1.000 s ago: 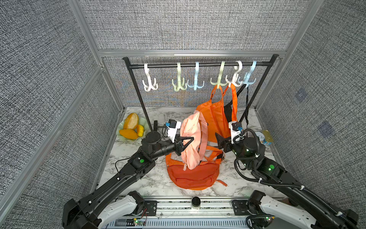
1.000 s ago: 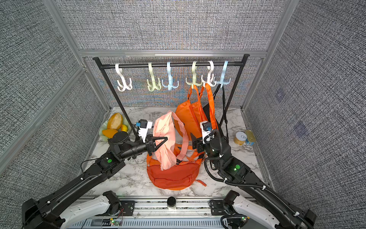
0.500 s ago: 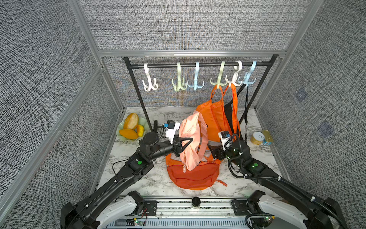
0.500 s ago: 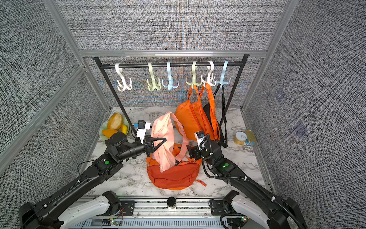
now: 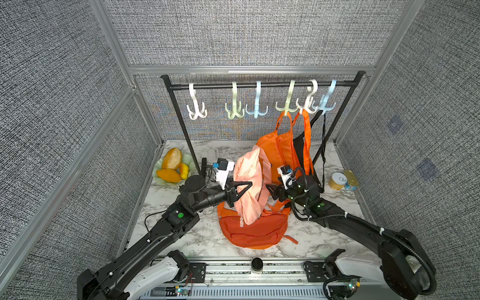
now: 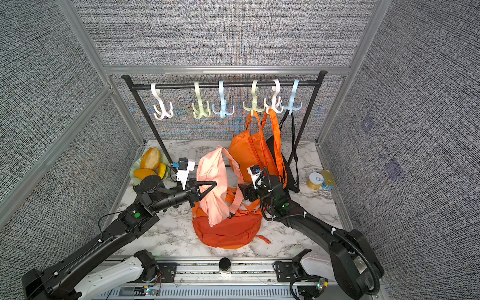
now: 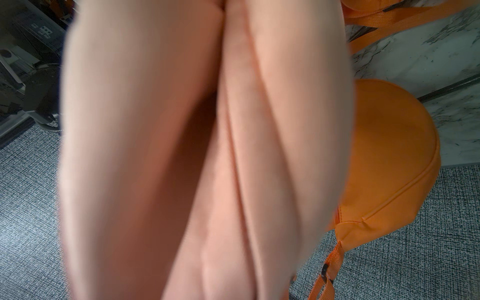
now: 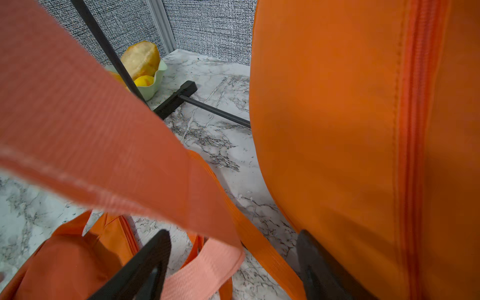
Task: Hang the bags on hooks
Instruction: Pick up the bag from the bag, then hang the bag on the hook.
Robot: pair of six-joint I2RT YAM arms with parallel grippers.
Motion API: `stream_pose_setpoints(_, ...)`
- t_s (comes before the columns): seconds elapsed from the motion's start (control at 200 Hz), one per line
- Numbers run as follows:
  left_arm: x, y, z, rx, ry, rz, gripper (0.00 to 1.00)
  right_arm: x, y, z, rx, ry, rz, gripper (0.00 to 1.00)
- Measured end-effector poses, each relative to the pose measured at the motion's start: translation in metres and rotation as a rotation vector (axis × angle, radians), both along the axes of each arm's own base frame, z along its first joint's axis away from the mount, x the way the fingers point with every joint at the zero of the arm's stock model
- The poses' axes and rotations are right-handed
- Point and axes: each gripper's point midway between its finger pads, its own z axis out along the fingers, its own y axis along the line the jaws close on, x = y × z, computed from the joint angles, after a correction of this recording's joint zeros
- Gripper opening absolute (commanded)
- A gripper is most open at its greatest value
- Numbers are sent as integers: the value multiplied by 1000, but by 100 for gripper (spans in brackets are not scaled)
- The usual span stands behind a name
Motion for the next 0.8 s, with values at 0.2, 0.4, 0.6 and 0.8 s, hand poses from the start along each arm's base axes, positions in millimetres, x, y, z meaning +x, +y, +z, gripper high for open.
stream_pose_setpoints(0.2,-3,3,4,-10,-11,1,0,8,17,1,19,17,59,2)
stream_pose_setpoints(0.4,0,23,10,-29,-33,111,0,3,18,20,59,0,70,0)
stream_pose_setpoints(0.6,6,59,12,-70,-66,295,0,13,-2,89,67,-83,-54,0)
stream_pose_setpoints(0.8,12,70,6,-78,-59,368,0,13,-4,177,97,-179,-89,0)
